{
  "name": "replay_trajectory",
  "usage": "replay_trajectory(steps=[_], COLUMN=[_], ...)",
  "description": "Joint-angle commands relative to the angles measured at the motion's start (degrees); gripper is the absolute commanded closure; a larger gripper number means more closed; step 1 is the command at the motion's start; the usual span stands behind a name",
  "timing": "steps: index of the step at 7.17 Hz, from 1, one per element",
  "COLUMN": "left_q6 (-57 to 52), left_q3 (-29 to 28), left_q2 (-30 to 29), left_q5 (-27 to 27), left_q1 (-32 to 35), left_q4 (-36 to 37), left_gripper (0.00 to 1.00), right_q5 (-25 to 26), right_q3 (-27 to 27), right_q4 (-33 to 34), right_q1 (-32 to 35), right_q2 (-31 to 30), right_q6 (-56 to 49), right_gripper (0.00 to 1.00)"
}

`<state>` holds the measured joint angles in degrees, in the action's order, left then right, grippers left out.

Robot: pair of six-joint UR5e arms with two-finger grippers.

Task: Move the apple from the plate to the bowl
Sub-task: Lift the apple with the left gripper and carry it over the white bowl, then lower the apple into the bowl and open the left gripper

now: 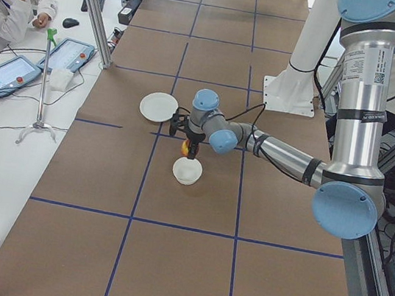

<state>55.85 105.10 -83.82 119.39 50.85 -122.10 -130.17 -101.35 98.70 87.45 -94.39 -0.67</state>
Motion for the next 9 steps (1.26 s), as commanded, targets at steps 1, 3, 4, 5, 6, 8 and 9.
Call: replay_trajectory(steps=[1,3,4,5,6,8,9], left_q6=[2.41,2.16,1.98,1.72,1.72,1.89,1.89], left_q3=[-5.86,-5.61,-5.26,-5.17,-5.25,-5.34,-4.82], left_q2=[-0.64,0.05,0.23,1.63,1.90,1.90,1.90], left_q5=[-1.09,-1.09,-1.00,-1.00,-1.00,-1.09,-1.00], left_q1=[-2.59,-2.52,-2.43,-2.51,-2.60,-2.60,-2.60], left_q4=[-6.22,-6.14,-6.05,-6.05,-6.05,-6.05,-5.96], left_gripper=[1.00,1.00,1.00,1.00,0.76,0.00,0.00], right_q5=[0.00,0.00,0.00,0.00,0.00,0.00,0.00], right_q3=[0.01,0.01,0.01,0.01,0.01,-0.08,-0.08], right_q4=[0.00,0.00,0.00,0.00,0.00,0.00,0.00], right_q1=[0.00,0.00,0.00,0.00,0.00,0.00,0.00], right_q2=[0.00,0.00,0.00,0.00,0.00,0.00,0.00], right_q6=[0.06,0.06,0.06,0.06,0.06,0.06,0.06], right_gripper=[0.00,0.00,0.00,0.00,0.00,0.00,0.00])
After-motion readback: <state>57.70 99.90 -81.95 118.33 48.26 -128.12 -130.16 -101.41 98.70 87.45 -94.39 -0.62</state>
